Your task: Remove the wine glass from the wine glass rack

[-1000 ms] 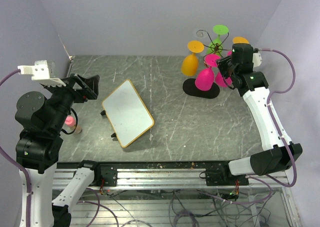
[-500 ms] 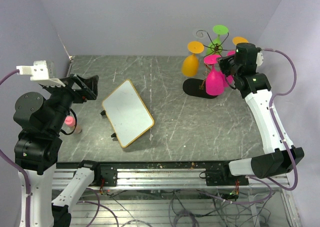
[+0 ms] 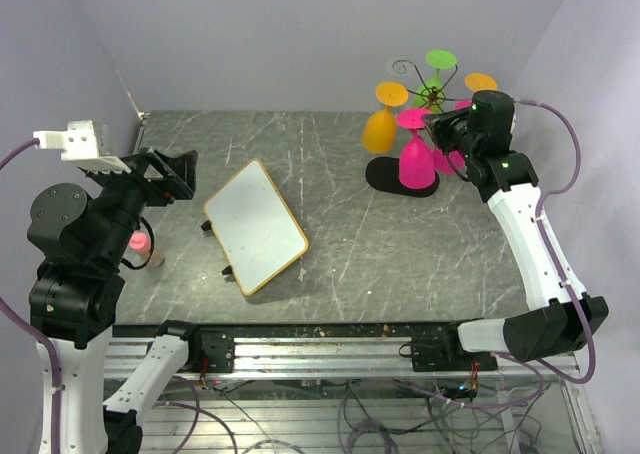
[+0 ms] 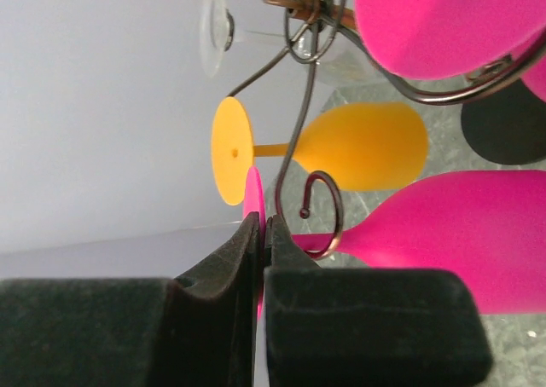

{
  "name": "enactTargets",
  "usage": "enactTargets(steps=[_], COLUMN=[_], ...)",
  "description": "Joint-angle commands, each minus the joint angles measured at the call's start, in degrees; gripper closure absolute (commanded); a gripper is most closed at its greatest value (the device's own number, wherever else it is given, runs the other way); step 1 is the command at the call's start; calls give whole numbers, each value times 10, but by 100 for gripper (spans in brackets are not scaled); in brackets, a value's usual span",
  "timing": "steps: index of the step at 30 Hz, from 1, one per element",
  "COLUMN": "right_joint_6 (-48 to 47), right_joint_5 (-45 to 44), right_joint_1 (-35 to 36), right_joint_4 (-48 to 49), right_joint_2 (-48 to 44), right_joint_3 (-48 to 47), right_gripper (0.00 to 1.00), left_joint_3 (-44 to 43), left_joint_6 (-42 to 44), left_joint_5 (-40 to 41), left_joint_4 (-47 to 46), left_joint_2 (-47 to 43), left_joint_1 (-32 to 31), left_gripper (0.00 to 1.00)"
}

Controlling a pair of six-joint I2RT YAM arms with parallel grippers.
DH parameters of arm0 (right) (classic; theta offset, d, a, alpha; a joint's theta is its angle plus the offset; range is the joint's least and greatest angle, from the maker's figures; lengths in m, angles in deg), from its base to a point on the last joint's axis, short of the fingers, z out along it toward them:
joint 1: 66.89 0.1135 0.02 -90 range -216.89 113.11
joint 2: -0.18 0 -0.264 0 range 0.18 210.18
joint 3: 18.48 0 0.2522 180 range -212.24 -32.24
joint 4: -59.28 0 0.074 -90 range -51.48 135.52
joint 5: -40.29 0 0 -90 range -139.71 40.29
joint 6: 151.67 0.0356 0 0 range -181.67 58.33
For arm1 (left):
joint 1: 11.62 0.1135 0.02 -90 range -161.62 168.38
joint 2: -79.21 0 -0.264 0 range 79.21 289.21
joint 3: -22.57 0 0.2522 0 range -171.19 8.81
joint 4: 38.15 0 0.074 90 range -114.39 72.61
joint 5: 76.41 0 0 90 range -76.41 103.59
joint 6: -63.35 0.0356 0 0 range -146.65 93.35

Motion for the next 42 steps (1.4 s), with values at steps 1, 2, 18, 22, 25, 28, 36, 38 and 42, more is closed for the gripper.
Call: enactTargets(steps=[1,2,18,22,25,28,36,38,42], right_joint_6=[26,31,108,125,153,160,204,236,324], right_joint_5=[9,3,-121,-168,-185,-193,-167,-127,-34], right_joint_1=[-2,-2,-3,-2,-2,-3,-2,-2,-2], right_joint_4=[48,48,35,12,-9,3,-111,-104,-93], right_joint_2=[-5,-2,8,-7,-25,-54,-121,-160,-217], right_joint_3=[-4,-7,-8,-3,9,39,52,96,151], right_gripper=[100,100,100,100,100,100,100,100,100], left_joint_3=[-2,-2,-12,-7,-3,7,50,80,160], left_joint_6=[-8,-8,-16,-21,-26,-35,-88,-119,-238], left_joint_5=[-11,-11,-11,-16,-26,-38,-122,-199,-369], left_joint_4=[-7,-6,4,0,-4,-12,-72,-141,-361], left_joint_2=[1,1,-2,-2,2,6,18,25,69], left_joint_1=[-1,-1,-1,-1,-1,-1,-1,-1,-1], left_gripper=[0,0,0,0,0,0,0,0,4])
